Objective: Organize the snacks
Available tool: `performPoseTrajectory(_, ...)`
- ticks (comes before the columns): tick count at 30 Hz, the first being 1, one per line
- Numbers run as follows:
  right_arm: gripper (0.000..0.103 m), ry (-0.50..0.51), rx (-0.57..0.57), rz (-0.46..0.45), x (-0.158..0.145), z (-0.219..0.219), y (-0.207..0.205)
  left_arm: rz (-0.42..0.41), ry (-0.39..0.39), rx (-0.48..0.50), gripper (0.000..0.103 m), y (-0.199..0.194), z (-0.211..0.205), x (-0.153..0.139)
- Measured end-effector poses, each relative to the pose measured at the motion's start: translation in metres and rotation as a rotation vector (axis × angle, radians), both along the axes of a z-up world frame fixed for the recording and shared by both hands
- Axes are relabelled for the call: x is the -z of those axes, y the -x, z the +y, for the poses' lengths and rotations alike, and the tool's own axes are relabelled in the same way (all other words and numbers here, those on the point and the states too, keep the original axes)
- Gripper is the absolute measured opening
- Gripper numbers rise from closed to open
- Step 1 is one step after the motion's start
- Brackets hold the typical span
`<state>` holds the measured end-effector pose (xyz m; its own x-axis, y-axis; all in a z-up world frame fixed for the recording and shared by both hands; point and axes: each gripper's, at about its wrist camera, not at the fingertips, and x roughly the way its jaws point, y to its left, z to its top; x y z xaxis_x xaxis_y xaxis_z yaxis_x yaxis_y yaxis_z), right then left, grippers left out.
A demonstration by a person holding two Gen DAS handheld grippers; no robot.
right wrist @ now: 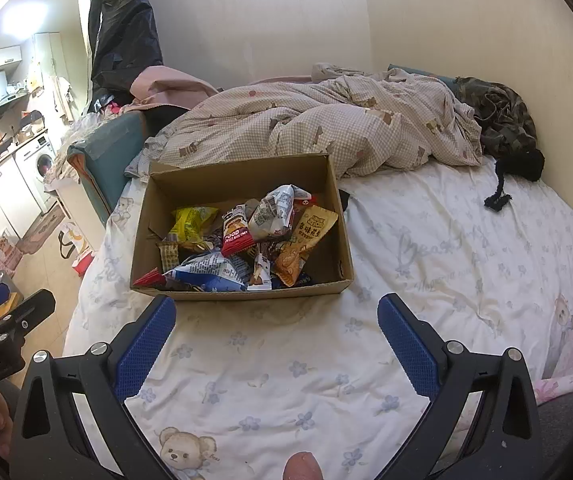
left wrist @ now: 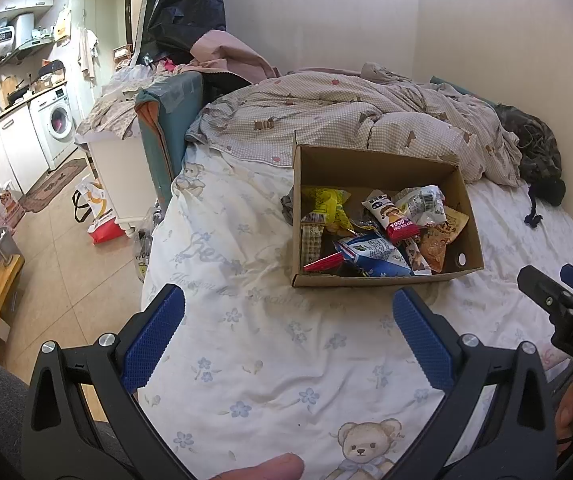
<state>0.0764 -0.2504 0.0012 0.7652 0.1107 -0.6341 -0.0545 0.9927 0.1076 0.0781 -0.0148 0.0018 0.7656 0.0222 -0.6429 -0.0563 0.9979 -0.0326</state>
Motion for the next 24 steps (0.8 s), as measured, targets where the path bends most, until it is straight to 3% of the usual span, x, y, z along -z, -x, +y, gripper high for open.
performPoseTrajectory(24, 0.103, -0.015, 0.017, -0.013, -0.0024, 0.0002, 0.0009, 0.004, 0.002, 0.015, 0.103, -0.002, -0.0038, 0.001)
